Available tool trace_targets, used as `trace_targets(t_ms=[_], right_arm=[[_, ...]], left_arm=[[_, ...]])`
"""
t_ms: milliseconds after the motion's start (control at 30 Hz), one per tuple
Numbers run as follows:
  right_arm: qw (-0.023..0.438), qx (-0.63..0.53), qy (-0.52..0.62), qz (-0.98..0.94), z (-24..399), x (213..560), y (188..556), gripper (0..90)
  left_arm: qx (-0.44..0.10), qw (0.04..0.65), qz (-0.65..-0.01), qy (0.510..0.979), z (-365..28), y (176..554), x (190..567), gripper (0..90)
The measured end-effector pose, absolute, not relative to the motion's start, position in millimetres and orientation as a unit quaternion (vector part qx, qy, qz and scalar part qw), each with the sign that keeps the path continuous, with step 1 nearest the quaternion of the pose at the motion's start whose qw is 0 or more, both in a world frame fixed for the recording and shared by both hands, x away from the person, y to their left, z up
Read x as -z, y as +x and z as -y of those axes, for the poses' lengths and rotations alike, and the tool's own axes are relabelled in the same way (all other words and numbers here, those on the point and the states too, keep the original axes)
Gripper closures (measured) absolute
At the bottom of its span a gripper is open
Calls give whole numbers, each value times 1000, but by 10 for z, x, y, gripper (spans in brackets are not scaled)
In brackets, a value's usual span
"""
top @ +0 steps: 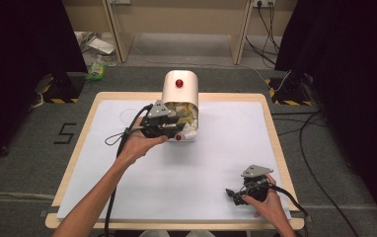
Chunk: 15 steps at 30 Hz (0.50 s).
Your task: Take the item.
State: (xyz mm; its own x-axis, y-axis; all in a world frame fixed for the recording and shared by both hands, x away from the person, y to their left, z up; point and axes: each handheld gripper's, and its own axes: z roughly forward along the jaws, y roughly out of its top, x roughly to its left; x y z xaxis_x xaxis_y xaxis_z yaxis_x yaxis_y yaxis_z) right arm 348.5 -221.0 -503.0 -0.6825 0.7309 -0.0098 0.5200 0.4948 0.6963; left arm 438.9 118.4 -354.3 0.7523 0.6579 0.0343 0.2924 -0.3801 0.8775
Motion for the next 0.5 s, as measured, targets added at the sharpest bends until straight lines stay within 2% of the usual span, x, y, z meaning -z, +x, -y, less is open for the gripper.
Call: trace_targets(t_ms=[267,367,500], right_arm=[[154,-343,367,-851,2210,5030,3485,2],[153,-343,368,-851,2210,5029,3484,2],[154,-343,367,-851,2210,5030,3485,3]], left_arm=[[-191,463,-298,813,-1151,4441,3591,723],[-189,461,-298,814,-1134,4461,3600,808],[-197,460,-297,813,-1125,4464,3600,877]])
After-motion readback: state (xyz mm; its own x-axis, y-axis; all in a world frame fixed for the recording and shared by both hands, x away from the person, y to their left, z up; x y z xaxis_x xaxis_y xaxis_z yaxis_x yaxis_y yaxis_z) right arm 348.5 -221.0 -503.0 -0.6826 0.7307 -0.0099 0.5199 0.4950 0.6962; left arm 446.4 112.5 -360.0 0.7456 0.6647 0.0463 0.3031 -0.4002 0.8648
